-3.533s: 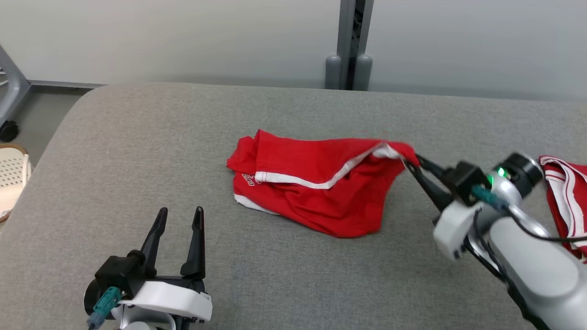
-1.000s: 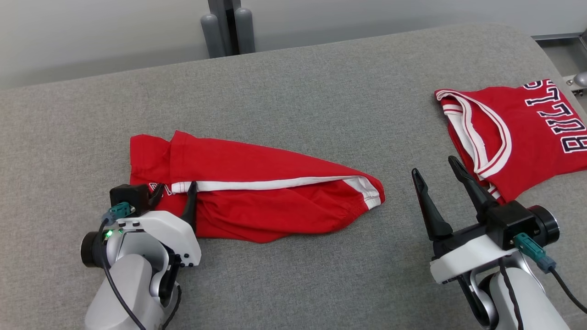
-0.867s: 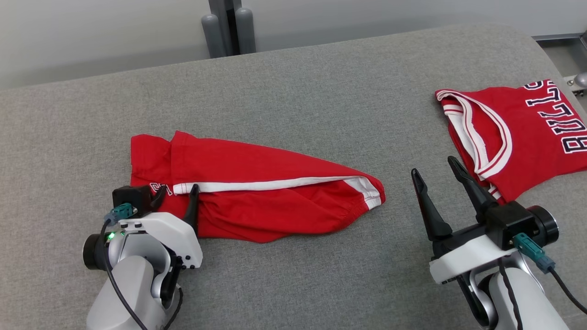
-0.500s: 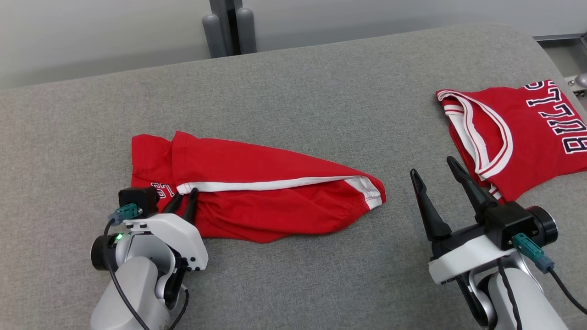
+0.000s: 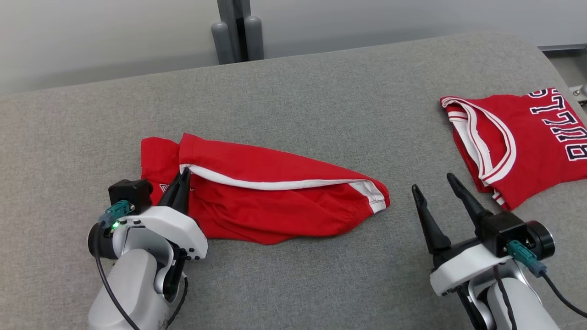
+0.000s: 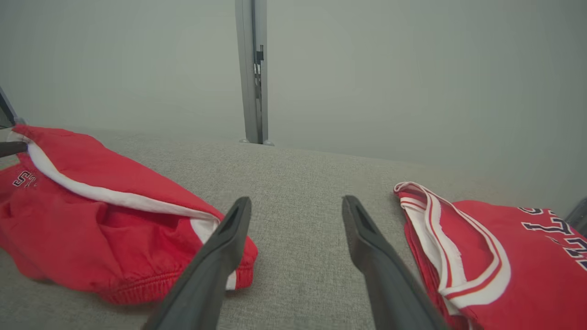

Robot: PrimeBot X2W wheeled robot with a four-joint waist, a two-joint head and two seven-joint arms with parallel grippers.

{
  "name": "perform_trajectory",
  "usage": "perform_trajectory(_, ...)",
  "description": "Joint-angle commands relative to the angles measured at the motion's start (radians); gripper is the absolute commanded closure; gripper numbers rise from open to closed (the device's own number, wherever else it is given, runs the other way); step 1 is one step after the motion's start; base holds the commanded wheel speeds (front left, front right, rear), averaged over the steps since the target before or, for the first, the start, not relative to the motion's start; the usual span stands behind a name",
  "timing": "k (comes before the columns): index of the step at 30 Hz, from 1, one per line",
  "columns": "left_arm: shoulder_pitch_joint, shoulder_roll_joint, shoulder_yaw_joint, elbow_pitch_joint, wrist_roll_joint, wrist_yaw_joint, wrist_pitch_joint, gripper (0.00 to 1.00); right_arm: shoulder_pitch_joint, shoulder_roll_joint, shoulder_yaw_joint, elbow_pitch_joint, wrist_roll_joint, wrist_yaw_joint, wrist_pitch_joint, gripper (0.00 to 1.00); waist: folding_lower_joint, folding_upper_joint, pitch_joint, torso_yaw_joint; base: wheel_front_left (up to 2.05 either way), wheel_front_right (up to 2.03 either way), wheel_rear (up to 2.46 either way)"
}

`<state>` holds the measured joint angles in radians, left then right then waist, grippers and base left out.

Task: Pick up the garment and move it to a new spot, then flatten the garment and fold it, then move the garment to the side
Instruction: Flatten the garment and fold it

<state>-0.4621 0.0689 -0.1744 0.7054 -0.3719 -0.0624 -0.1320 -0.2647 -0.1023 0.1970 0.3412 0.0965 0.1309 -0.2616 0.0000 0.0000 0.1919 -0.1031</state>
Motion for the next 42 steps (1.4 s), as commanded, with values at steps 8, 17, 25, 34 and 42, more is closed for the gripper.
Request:
perform_trajectory(8, 0.026, 0.002, 0.000, -0.058, -0.021, -0.001, -0.041, 1.00, 0.014, 0.003, 0.024, 0.086, 0.036, 0.000, 0.007, 0.00, 0.0000, 0.0000, -0.028, 0.022, 0.00, 0.00, 0.00)
perform_trajectory(17, 0.056, 0.001, -0.023, -0.114, -0.025, -0.005, -0.029, 1.00, -0.031, -0.002, 0.099, 0.189, 0.060, 0.000, 0.022, 0.00, 0.0000, 0.0000, -0.039, 0.055, 0.00, 0.00, 0.00)
perform_trajectory(25, 0.066, 0.001, -0.047, -0.163, -0.024, -0.006, -0.013, 1.00, -0.098, -0.003, 0.143, 0.313, 0.077, 0.000, 0.013, 0.00, 0.0000, 0.0000, -0.033, 0.081, 0.00, 0.00, 0.00)
perform_trajectory(34, 0.072, 0.007, -0.058, -0.201, -0.030, -0.002, -0.001, 1.00, -0.174, -0.006, 0.154, 0.417, 0.096, 0.000, 0.001, 0.00, 0.0000, 0.0000, -0.019, 0.097, 0.00, 0.00, 0.00)
perform_trajectory(42, 0.067, 0.012, -0.058, -0.216, -0.038, 0.008, 0.001, 1.00, -0.213, -0.024, 0.188, 0.456, 0.118, 0.000, -0.005, 1.00, 0.0000, 0.0000, -0.015, 0.105, 0.00, 0.00, 0.00)
